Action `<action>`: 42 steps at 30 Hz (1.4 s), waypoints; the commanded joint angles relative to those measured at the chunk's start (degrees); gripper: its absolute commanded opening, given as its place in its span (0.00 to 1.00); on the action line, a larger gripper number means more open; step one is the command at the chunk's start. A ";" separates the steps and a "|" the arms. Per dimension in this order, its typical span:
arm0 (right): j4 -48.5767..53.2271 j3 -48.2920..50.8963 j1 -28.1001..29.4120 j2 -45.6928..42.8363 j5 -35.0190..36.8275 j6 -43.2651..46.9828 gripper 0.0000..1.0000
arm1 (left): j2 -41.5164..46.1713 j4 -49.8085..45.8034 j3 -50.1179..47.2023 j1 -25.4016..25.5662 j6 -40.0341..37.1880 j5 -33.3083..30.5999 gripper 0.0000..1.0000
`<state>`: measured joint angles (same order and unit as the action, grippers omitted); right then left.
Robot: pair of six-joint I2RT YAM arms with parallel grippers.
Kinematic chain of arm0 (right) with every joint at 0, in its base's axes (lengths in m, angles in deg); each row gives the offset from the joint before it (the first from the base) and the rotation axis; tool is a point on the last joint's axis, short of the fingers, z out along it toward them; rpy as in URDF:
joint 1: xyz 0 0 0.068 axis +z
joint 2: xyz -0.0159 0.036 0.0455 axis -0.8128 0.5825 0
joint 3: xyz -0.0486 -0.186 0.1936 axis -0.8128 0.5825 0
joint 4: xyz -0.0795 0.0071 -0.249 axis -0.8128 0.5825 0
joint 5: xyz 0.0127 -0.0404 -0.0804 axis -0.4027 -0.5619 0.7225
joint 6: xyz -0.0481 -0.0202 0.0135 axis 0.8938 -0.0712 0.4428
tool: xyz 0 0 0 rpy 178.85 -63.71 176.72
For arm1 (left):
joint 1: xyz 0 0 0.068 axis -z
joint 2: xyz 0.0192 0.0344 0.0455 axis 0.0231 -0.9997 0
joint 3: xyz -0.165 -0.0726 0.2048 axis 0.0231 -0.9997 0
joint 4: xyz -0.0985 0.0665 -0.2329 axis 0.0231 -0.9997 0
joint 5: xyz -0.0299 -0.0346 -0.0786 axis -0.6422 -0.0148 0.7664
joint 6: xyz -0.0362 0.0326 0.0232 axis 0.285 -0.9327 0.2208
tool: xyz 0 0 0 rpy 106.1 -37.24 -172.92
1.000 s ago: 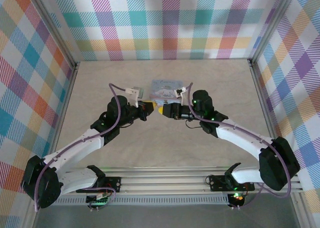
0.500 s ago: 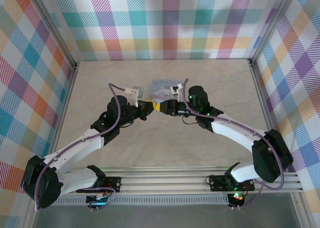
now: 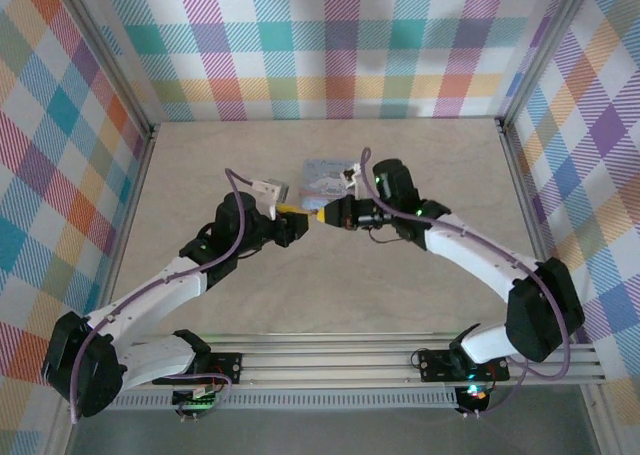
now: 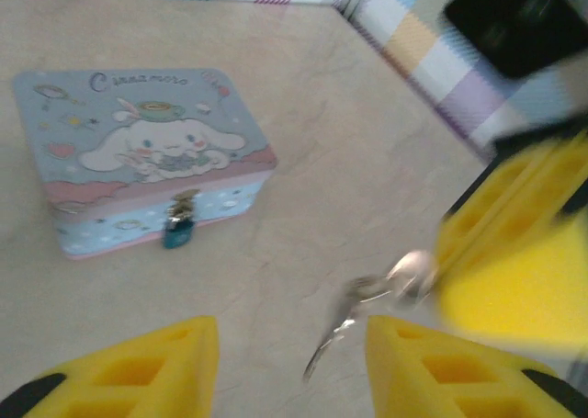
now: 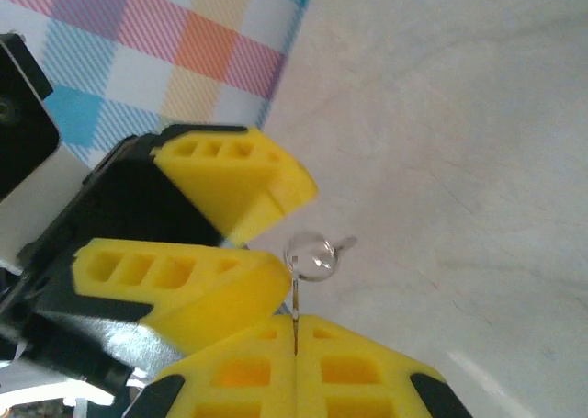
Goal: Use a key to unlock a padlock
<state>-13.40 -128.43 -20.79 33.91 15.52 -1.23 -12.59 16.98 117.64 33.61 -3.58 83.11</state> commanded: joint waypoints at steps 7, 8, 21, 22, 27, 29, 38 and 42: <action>35.40 -11.21 -5.28 -0.60 -2.06 9.02 0.00 | -0.66 4.03 1.51 0.80 -20.40 10.30 0.54; 35.81 -11.32 -5.27 -0.66 -1.44 8.74 0.00 | -1.36 4.07 2.03 1.76 -22.27 10.19 0.54; 36.67 -11.07 -5.28 -2.15 -2.34 5.43 0.00 | -10.43 9.87 7.80 13.51 -40.09 0.32 0.50; 36.43 -11.07 -5.33 -2.09 -2.64 5.32 0.00 | -11.04 9.64 8.19 13.99 -41.48 -0.09 0.50; 34.90 -10.46 -5.28 -1.87 -4.09 4.24 0.00 | -12.63 9.04 9.59 14.86 -44.65 -0.13 0.48; 34.13 -10.02 -5.31 -1.80 -4.34 3.73 0.00 | -13.27 8.91 9.94 15.16 -45.31 -0.73 0.47; 31.48 -8.92 -5.31 -1.10 -7.46 0.62 0.00 | -14.31 11.11 8.47 16.57 -48.01 -4.84 0.29; 30.71 -8.51 -5.41 -0.69 -8.07 -0.33 0.00 | -14.43 10.89 8.46 16.86 -48.32 -5.78 0.09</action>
<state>18.57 -137.74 -26.47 33.30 10.40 -0.11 -26.77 24.95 125.60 49.50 -51.12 78.23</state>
